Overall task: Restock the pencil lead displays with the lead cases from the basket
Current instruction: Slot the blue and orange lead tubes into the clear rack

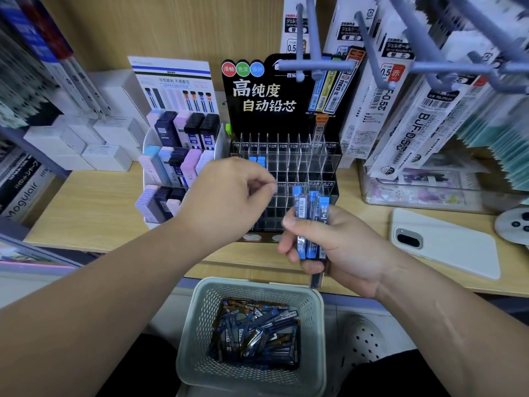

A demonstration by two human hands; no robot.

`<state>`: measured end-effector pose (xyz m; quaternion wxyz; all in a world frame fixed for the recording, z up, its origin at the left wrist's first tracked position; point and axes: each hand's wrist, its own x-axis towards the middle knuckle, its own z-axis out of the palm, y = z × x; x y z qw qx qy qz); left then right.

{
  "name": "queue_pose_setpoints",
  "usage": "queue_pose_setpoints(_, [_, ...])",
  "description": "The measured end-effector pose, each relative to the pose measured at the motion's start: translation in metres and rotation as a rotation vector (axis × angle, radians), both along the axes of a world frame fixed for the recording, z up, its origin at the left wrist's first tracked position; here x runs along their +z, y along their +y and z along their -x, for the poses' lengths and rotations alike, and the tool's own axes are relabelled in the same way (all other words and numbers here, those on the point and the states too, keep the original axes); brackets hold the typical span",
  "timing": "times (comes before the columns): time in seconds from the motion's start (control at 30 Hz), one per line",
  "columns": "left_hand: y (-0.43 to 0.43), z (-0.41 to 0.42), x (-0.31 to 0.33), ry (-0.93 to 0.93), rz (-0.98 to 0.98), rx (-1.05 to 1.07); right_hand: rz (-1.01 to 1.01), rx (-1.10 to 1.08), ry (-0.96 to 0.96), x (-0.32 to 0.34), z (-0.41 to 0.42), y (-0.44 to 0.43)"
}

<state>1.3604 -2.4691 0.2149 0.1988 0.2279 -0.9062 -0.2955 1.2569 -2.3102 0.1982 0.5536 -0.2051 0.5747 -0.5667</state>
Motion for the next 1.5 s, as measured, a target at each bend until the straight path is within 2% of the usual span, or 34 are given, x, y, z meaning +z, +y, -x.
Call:
queue_pose_setpoints(0.1, [0.015, 0.001, 0.010, 0.026, -0.428, -0.046, 0.006, 0.056, -0.012, 0.001, -0.001, -0.001])
queue_pose_setpoints(0.17, [0.019, 0.002, 0.009, 0.023, -0.559, -0.057, 0.005, 0.086, -0.010, 0.001, -0.003, -0.001])
queue_pose_setpoints(0.4, [0.009, -0.001, 0.009, 0.083, -0.804, 0.057, 0.016, 0.021, 0.000, 0.003, -0.003, -0.002])
queue_pose_setpoints(0.63, [0.007, -0.002, 0.014, 0.100, -0.852, 0.098, 0.015, -0.054, -0.009, 0.002, -0.005, -0.003])
queue_pose_setpoints(0.77, [-0.007, -0.006, 0.022, 0.241, -0.919, 0.192, 0.029, -0.203, -0.055, 0.004, -0.001, -0.003])
queue_pose_setpoints(0.87, [-0.015, -0.012, 0.024, 0.256, -0.811, 0.201, 0.027, -0.282, -0.049, 0.004, 0.003, -0.002])
queue_pose_setpoints(1.07, [-0.006, -0.018, 0.006, 0.042, -0.490, 0.105, -0.003, -0.319, -0.024, 0.002, 0.002, -0.002])
queue_pose_setpoints(1.17, [-0.009, -0.018, -0.006, -0.008, -0.350, 0.103, -0.001, -0.317, -0.022, 0.002, 0.002, -0.002])
queue_pose_setpoints(1.5, [-0.009, -0.014, -0.012, -0.023, -0.062, 0.043, -0.012, -0.325, -0.020, 0.003, 0.004, -0.001])
